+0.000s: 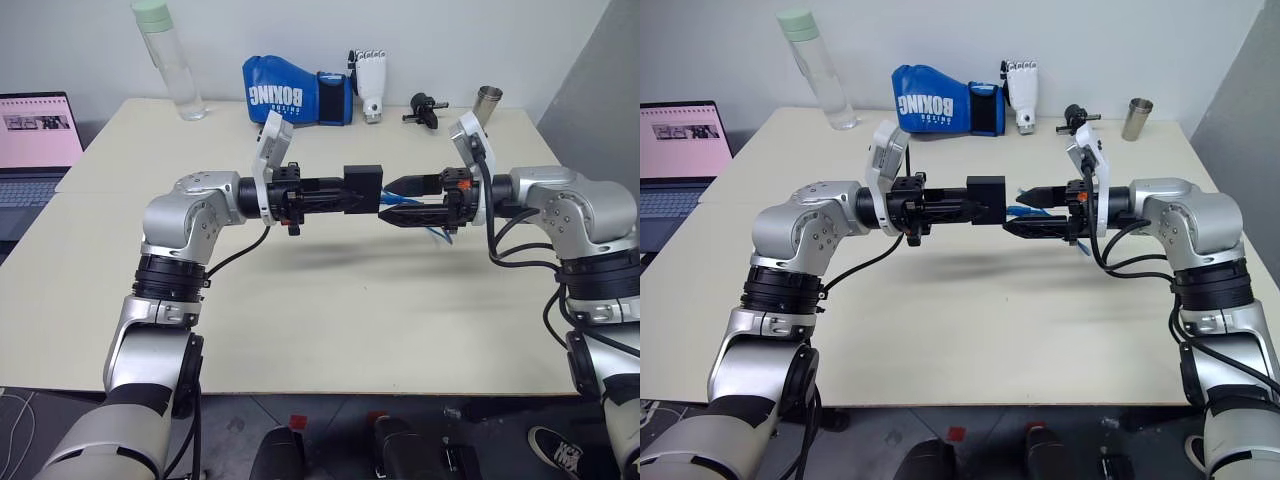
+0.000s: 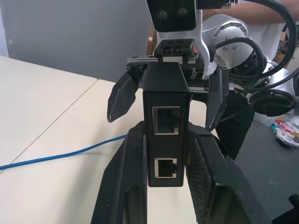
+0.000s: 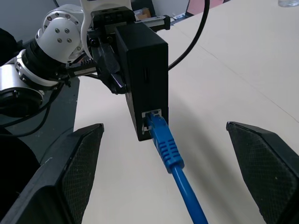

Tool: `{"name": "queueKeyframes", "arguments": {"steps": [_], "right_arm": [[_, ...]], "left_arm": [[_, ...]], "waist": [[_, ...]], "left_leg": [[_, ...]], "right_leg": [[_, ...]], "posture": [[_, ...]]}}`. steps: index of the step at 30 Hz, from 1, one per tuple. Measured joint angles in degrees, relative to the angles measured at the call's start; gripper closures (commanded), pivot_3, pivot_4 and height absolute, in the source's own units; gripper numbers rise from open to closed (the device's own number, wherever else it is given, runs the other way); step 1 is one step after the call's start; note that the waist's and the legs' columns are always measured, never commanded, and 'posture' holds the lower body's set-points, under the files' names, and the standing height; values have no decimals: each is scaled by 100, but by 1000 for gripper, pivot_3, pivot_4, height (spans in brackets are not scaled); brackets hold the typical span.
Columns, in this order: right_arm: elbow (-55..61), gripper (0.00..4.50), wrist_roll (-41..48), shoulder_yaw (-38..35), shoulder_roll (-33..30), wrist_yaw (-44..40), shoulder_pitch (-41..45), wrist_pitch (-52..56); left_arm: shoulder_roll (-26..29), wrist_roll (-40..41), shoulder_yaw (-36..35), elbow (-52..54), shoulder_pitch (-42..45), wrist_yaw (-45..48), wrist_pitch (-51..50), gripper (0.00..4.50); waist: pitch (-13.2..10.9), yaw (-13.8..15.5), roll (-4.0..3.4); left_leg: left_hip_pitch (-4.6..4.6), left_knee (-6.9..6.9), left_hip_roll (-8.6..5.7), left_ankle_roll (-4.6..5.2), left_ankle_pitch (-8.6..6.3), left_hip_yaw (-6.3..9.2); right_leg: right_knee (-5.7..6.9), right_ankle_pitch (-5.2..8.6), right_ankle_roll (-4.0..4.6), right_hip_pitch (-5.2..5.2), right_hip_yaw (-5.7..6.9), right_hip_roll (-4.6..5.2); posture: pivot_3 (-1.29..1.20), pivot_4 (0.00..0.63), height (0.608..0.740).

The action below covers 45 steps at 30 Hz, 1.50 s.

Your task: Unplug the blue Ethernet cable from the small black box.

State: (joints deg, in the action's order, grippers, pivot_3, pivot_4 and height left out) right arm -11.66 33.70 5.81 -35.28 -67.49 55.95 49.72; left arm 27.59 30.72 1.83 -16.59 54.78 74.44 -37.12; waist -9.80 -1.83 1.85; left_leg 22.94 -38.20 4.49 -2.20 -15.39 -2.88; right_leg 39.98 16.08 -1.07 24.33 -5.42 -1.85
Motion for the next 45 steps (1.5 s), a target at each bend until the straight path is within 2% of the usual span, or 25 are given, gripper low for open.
{"name": "queueKeyframes", "arguments": {"steps": [3,16,20,32,35,45], "right_arm": [[-103,464,-25,-5,5,-11,109,7],[-189,3433,-38,-12,25,-295,153,74],[-170,4097,-77,-2,15,-470,153,17],[-245,4143,-219,49,-8,-734,175,-163],[-351,4445,-292,92,-20,-819,246,-187],[-433,4445,-336,127,-42,-975,345,-161]], "left_arm": [[31,0,0,27,-2,8,0,3716],[34,-9,2,29,-27,-28,1,3716],[54,-4,-8,30,-29,-13,0,3716],[59,41,-3,98,-64,-5,-94,3716],[77,60,6,153,-90,-14,-124,3716],[85,72,-1,216,-90,-3,-139,3716]], "waist": [[0,0,0],[0,1,0],[0,0,0],[0,0,0],[0,0,-1],[0,0,-1]], "left_leg": [[0,0,0,0,0,0],[0,1,0,0,0,0],[0,1,0,0,0,0],[0,1,0,0,0,0],[0,1,0,0,0,0],[0,1,0,0,0,-1]], "right_leg": [[0,0,0,0,0,0],[0,0,0,1,0,0],[0,0,0,1,0,0],[0,0,0,1,0,0],[0,0,0,2,0,0],[0,0,0,2,0,0]], "posture": [[0,150,740],[0,150,740],[0,150,740],[0,150,740],[0,150,740],[0,150,740]]}}
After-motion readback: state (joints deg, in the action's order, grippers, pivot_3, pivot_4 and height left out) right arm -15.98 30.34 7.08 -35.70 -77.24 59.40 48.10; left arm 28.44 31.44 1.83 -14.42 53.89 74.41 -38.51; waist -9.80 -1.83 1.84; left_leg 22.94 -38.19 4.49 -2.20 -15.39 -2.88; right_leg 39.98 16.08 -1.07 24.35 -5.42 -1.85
